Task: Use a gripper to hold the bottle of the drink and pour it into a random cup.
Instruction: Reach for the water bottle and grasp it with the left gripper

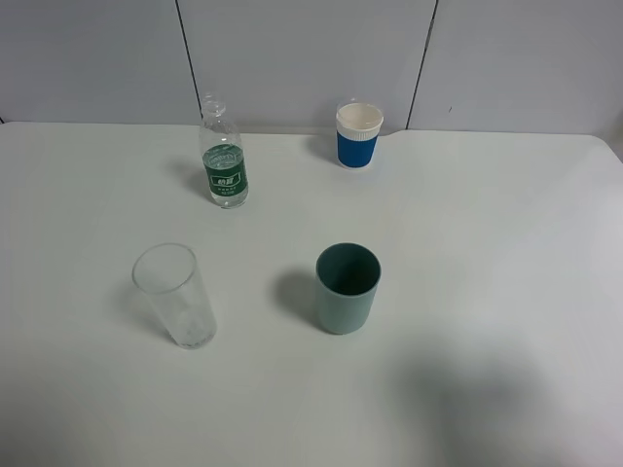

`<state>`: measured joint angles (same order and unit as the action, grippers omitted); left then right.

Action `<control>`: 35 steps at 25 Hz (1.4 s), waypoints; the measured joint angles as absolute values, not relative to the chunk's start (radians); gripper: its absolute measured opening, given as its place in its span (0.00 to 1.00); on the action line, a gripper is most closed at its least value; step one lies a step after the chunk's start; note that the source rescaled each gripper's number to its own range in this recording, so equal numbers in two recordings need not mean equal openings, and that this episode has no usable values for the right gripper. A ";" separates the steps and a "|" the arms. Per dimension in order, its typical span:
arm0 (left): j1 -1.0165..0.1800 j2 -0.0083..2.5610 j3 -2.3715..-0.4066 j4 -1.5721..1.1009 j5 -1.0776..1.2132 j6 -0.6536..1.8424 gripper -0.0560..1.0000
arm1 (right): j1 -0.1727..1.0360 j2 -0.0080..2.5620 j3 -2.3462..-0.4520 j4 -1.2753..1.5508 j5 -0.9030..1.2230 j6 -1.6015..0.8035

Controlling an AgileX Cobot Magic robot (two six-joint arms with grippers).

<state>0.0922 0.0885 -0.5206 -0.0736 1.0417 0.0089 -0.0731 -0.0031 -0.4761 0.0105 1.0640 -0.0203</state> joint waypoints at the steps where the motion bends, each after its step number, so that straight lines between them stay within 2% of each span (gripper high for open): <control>1: 0.092 0.113 -0.521 -0.075 1.031 0.020 1.00 | -0.073 -0.003 -0.476 0.010 1.064 -0.020; 26: 0.092 0.563 -0.545 -0.074 0.659 0.301 1.00 | -0.073 -0.003 -0.476 0.010 1.064 -0.020; 35: 0.005 0.729 -0.545 -0.074 0.555 0.408 1.00 | -0.073 -0.003 -0.476 0.010 1.064 -0.020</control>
<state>0.0050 0.7292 -0.5447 -0.0737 0.5548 0.4078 -0.0731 -0.0031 -0.4761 0.0105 1.0640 -0.0203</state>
